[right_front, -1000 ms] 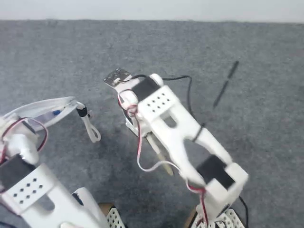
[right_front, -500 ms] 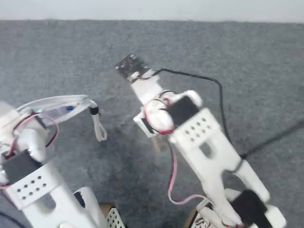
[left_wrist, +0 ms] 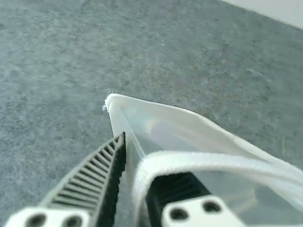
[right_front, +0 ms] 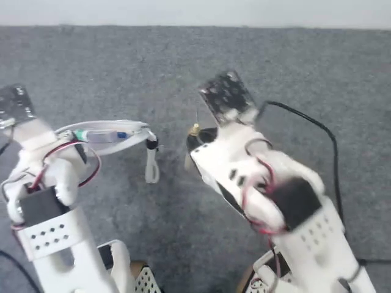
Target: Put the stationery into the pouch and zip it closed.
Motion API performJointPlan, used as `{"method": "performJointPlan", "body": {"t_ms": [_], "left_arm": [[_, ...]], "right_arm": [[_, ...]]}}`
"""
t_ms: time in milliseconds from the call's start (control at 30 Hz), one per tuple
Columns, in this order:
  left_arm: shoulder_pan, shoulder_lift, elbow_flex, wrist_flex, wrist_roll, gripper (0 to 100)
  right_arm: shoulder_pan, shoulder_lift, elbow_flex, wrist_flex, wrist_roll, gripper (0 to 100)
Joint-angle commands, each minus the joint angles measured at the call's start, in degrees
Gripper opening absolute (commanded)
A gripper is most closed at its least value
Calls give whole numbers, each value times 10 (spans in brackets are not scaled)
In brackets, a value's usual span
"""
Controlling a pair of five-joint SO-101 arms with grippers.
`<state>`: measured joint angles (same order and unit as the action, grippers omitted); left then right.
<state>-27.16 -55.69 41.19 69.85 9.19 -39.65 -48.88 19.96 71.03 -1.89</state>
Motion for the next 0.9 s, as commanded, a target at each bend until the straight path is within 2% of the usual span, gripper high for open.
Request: {"method": "performJointPlan", "body": {"t_ms": [0, 233, 467, 767, 867], "left_arm": [[39, -26, -42, 4, -2, 11], [50, -27, -42, 12, -8, 11], [50, -27, -42, 12, -15, 11], [50, -25, -41, 12, -16, 11], [50, -25, -41, 12, -16, 11]], "right_arm": [[10, -92, 22, -35, -6, 6], [49, -247, 117, -118, -7, 6], [47, -377, 212, -214, -7, 6], [45, -451, 309, -355, -7, 6], [15, -455, 310, -373, -7, 6]]}}
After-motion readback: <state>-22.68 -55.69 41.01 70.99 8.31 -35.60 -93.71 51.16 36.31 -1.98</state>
